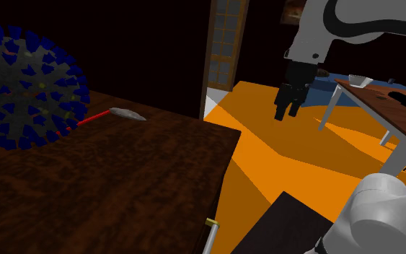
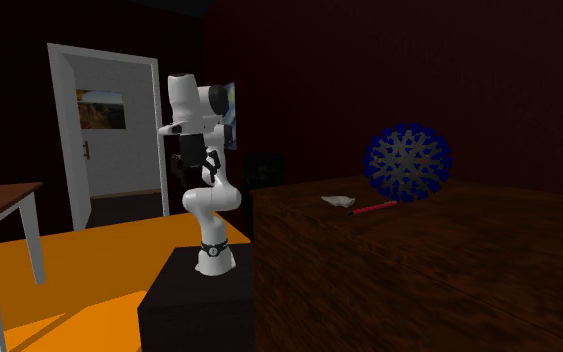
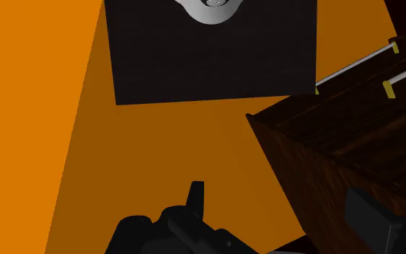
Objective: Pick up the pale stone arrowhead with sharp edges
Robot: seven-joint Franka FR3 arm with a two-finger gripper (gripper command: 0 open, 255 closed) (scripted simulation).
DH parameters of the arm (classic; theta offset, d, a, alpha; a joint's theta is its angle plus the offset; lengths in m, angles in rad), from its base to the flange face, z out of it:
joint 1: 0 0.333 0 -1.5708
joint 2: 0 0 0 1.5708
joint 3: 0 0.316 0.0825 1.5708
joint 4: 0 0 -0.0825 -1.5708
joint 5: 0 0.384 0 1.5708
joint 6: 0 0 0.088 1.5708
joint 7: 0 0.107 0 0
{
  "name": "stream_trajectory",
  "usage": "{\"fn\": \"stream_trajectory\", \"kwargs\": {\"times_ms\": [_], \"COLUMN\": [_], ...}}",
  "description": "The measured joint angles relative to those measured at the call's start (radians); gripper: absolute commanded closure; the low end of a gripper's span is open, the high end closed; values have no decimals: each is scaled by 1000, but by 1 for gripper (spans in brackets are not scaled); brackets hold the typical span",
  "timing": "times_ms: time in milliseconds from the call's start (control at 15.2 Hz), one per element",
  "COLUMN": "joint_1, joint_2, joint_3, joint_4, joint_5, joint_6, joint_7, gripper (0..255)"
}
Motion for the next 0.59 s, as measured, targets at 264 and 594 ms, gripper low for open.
{"fn": "stream_trajectory", "kwargs": {"times_ms": [264, 594], "joint_1": [17, 51], "joint_2": [45, 149], "joint_3": [33, 103], "joint_4": [24, 90], "joint_5": [30, 85], "joint_6": [32, 99], "joint_7": [31, 95], "gripper": [0, 0]}}
